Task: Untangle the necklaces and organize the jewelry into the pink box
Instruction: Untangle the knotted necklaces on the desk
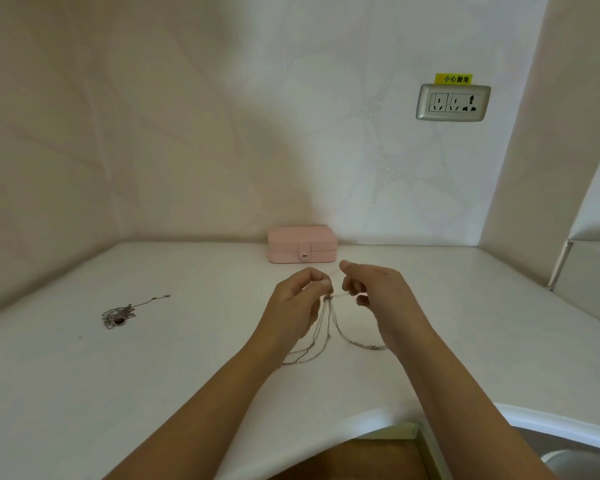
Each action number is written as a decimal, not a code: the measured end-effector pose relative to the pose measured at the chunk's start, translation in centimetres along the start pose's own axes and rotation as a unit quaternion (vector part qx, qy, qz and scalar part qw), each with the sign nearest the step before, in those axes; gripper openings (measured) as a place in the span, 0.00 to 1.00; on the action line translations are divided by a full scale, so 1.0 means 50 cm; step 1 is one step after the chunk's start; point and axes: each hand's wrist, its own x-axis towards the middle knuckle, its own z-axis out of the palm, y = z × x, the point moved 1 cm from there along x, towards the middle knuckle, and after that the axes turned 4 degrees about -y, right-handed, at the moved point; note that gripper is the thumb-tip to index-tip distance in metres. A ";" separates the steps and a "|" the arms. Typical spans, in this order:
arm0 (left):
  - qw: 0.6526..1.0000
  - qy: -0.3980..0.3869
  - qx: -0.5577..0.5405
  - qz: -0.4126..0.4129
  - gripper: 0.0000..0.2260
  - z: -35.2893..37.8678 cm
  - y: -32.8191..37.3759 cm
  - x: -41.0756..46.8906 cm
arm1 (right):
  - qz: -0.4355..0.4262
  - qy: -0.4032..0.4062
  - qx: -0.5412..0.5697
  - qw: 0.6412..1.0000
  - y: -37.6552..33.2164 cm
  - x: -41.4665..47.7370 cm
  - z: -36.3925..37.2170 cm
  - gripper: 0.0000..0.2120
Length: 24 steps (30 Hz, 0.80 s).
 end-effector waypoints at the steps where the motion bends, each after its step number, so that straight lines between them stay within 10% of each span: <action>1: 1.000 -0.020 -0.007 -0.007 0.13 0.001 0.001 -0.002 | 0.007 -0.012 0.040 0.999 0.000 -0.001 0.002 0.21; 5: 0.999 -0.045 0.014 -0.002 0.16 -0.001 0.000 -0.002 | 0.052 -0.092 0.216 0.971 -0.005 -0.011 0.012 0.26; 14: 0.973 -0.040 -0.221 -0.048 0.13 -0.011 -0.004 0.000 | 0.066 -0.082 0.072 0.992 -0.014 -0.001 0.027 0.22; 24: 0.984 0.008 -0.160 -0.075 0.04 -0.032 -0.025 0.009 | 0.061 -0.164 0.314 0.933 0.010 0.001 0.031 0.11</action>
